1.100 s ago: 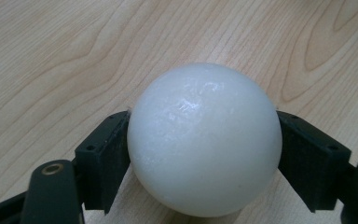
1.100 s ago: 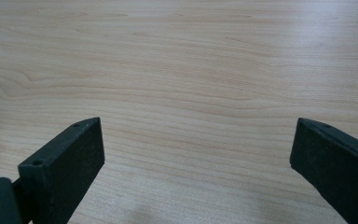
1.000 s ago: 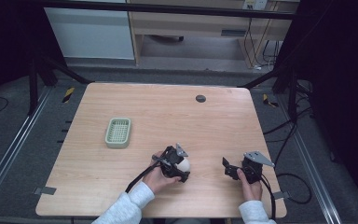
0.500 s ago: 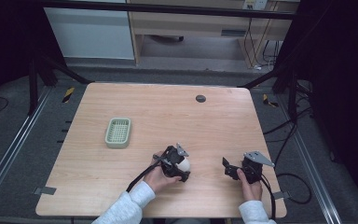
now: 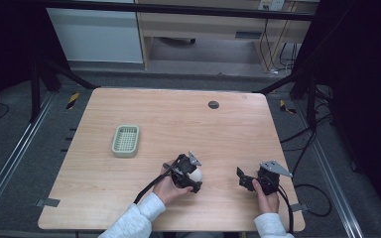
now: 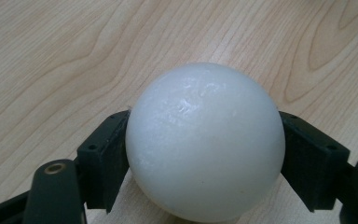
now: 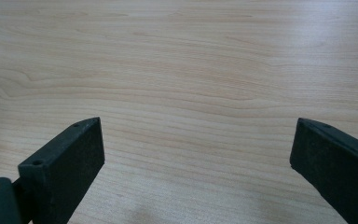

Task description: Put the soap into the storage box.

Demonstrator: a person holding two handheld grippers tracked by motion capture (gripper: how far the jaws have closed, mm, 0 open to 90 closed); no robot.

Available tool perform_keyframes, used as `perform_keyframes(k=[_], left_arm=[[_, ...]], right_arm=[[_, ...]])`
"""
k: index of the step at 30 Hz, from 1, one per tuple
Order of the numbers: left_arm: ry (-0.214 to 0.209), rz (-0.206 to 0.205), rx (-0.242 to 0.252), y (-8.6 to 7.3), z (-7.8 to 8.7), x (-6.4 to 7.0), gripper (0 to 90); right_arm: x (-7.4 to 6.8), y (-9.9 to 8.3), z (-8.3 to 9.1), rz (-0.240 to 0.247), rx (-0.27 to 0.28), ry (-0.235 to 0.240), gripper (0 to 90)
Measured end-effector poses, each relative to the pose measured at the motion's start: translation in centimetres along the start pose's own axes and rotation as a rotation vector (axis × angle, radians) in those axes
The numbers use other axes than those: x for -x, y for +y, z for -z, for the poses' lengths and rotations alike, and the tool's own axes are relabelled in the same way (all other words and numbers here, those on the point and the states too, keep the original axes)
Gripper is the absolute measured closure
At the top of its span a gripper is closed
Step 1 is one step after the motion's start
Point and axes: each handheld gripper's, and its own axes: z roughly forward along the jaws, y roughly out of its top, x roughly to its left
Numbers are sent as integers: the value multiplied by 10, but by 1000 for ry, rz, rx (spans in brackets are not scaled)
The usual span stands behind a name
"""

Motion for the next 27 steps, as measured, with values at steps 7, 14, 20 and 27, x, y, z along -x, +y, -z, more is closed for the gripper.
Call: perform_keyframes(k=[7, 14, 20, 27], left_arm=[[-3, 0, 16, 1, 9, -1, 234], [0, 2, 36, -1, 22, -5, 234], [12, 17, 62, -5, 38, -13, 234], [35, 44, 92, -11, 60, -26, 234]], right_arm=[[0, 0, 0, 0, -1, 1, 33], [0, 0, 0, 0, 0, 0, 33], [0, 0, 0, -1, -1, -1, 33], [0, 0, 0, -2, -6, 2, 33]])
